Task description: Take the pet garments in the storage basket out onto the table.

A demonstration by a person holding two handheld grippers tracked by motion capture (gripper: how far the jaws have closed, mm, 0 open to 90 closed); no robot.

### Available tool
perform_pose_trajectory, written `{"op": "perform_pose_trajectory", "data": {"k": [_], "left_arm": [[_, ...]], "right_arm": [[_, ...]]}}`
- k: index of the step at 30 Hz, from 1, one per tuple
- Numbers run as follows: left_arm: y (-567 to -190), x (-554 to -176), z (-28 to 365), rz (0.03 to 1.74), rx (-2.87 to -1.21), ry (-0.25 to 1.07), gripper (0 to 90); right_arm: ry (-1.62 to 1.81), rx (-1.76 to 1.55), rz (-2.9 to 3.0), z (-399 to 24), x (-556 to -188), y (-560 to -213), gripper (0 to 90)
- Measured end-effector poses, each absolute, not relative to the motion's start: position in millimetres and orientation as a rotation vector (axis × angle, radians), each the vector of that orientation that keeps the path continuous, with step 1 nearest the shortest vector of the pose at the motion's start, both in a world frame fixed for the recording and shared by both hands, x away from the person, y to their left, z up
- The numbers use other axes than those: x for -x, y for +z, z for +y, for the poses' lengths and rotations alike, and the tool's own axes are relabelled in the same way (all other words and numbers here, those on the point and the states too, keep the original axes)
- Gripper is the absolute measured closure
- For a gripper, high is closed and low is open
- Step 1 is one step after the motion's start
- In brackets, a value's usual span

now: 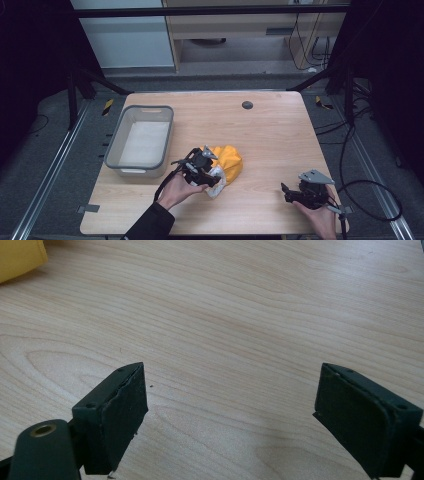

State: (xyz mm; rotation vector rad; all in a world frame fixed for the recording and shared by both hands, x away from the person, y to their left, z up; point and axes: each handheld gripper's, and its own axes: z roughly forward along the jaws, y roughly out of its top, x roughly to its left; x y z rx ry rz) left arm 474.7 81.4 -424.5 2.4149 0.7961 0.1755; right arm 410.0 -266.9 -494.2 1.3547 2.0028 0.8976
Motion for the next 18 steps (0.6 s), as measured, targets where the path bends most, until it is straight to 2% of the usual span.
{"op": "perform_pose_trajectory", "data": {"k": [10,18], "left_arm": [[-411.5,-465.4,96.3,0.773,-2.351,0.236,32.4],[-407.0,-457.5,113.6,0.790,-2.306,0.271,27.9]], "right_arm": [[0.902,-1.356,1.997,-267.8,-409.6,-493.9,12.7],[0.904,-1.356,1.996,-268.1,-409.5,-493.9,12.3]]}}
